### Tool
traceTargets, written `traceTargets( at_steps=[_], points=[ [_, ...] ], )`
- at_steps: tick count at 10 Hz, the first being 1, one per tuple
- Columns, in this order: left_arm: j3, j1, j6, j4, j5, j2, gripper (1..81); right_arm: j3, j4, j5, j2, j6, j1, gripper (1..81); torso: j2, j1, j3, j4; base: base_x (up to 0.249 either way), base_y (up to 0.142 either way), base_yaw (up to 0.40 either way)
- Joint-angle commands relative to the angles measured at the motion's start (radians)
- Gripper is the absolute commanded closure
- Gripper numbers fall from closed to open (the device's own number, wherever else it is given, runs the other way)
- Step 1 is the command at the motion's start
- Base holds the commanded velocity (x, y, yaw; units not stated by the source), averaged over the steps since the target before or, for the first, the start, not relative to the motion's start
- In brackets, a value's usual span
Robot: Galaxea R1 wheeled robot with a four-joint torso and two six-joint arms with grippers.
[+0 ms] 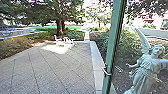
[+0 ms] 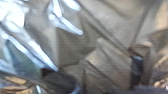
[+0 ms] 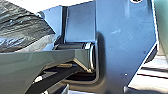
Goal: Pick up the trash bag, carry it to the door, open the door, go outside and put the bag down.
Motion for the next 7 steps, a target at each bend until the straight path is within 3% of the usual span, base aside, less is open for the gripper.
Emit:
traceTargets(
  at_steps=[1, 7],
  points=[
    [0.004, -0.052, 0.003, 0.008, 0.054, -0.002, 81.1, 0.008, -0.006, -0.065, 0.013, -0.001, 0.043, 1.0, 0.0, 0.0, 0.0, 0.0, 0.115, 0.0, 0.0],
    [0.004, -0.052, 0.001, 0.008, 0.056, -0.002, 81.1, 0.008, -0.006, -0.063, 0.013, -0.001, 0.042, 1.0, 0.0, 0.0, 0.0, 0.0, 0.098, 0.0, 0.0]
  ],
)
